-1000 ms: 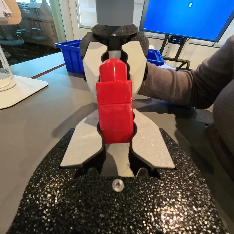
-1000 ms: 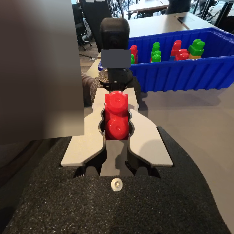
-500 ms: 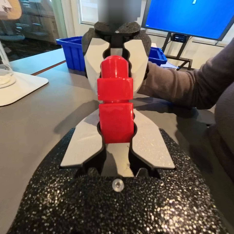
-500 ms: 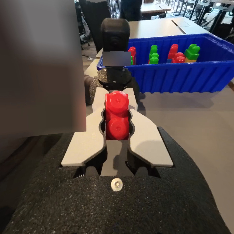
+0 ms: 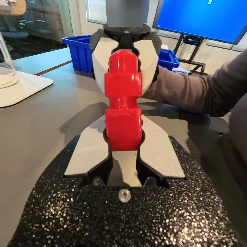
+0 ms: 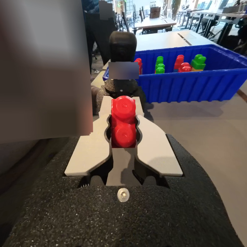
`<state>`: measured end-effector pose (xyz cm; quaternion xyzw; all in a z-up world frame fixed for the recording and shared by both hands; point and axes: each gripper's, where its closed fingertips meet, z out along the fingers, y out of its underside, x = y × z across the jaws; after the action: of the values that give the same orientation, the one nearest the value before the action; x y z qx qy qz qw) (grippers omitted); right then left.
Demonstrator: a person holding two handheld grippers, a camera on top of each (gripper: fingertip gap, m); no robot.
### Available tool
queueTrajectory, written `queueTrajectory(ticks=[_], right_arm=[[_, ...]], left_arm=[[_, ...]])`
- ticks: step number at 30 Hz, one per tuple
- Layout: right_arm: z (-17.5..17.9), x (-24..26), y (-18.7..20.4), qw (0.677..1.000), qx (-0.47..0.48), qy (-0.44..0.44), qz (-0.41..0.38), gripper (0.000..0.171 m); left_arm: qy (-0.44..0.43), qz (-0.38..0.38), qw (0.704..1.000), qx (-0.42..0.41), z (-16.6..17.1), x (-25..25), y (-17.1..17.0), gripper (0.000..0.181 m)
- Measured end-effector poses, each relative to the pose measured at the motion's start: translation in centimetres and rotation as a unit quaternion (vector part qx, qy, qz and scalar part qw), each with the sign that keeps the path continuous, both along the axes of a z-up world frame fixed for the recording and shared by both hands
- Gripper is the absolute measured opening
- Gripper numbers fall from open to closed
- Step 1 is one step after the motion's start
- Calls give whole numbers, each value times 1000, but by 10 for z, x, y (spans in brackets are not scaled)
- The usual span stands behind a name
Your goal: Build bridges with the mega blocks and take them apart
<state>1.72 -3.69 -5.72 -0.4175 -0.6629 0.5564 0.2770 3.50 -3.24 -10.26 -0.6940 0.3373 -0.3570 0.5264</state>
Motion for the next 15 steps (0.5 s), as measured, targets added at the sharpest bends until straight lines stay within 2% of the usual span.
queueTrajectory(ticks=[6,15], right_arm=[[17,17,22,997,-65,35,-21,33],[12,26,48,995,-34,15,-89,33]], left_arm=[[-43,-11,999,-1,10,-2,-2,41],[-44,14,999,12,10,-6,3,41]])
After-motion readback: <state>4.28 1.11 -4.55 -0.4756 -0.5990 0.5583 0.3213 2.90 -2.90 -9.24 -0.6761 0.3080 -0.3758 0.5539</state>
